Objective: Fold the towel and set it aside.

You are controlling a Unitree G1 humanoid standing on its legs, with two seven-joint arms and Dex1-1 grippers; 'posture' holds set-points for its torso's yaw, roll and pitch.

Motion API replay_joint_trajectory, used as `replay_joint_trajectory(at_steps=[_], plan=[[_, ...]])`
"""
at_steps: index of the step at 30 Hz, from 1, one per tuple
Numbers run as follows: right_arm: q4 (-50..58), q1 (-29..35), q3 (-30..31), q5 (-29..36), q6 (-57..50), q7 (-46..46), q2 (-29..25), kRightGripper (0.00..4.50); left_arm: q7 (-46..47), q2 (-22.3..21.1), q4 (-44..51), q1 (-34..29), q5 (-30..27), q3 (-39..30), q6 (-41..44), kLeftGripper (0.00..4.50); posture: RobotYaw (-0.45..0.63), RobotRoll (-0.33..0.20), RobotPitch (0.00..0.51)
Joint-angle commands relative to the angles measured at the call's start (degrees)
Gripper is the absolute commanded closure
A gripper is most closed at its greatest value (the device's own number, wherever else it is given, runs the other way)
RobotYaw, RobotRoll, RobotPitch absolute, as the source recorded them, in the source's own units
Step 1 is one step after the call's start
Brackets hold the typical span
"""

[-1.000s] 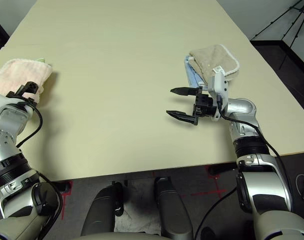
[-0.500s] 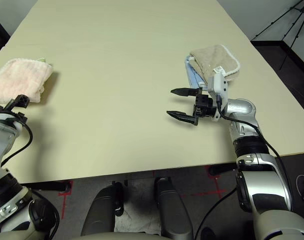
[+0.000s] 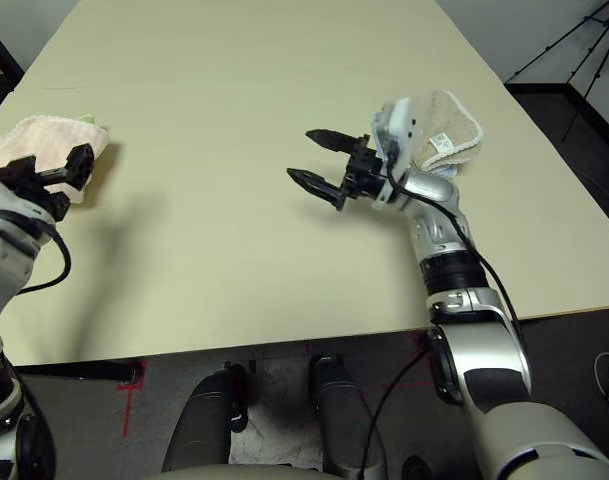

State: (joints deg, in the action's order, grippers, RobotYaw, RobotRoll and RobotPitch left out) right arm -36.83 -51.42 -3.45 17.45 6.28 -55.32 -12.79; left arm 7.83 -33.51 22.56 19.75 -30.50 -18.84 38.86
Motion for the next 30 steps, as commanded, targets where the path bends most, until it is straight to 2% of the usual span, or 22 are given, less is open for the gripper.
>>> replay_joint_trajectory(at_steps=[1, 7, 12, 18, 24, 30], plan=[[-8.2, -5.0, -2.3, -4.1, 6.9, 14.4, 2.7, 0.0, -4.6, -0.7, -6.5, -0.5, 6.9, 1.6, -8.3, 0.07, -0.05, 0.0, 0.139], [-19.9, -6.7, -3.2, -9.1, 14.3, 28.2, 2.4, 0.0, -7.9, 1.4, -9.3, -3.5, 9.2, -1.4, -14.5, 0.07, -0.04, 0.0, 0.129], [-23.5, -5.8, -3.5, -11.2, 17.4, 34.6, 1.0, 0.0, -6.5, 3.6, -9.6, -5.7, 10.5, -5.0, -15.3, 0.07, -0.04, 0.0, 0.126], [-20.4, -1.9, -4.4, -10.8, 18.4, 36.6, -0.4, 0.0, -6.5, 4.8, -11.2, -7.1, 11.9, -8.3, -17.5, 0.07, -0.04, 0.0, 0.128], [-10.8, 7.6, -4.9, -10.1, 17.9, 36.6, -1.1, 0.0, -8.1, 6.2, -12.4, -8.2, 12.0, -9.9, -21.7, 0.07, -0.06, 0.0, 0.133], [-5.9, 12.6, -5.6, -9.4, 16.5, 37.8, -1.5, 0.0, -9.7, 6.2, -13.8, -8.8, 13.5, -9.1, -23.9, 0.07, -0.06, 0.0, 0.138]])
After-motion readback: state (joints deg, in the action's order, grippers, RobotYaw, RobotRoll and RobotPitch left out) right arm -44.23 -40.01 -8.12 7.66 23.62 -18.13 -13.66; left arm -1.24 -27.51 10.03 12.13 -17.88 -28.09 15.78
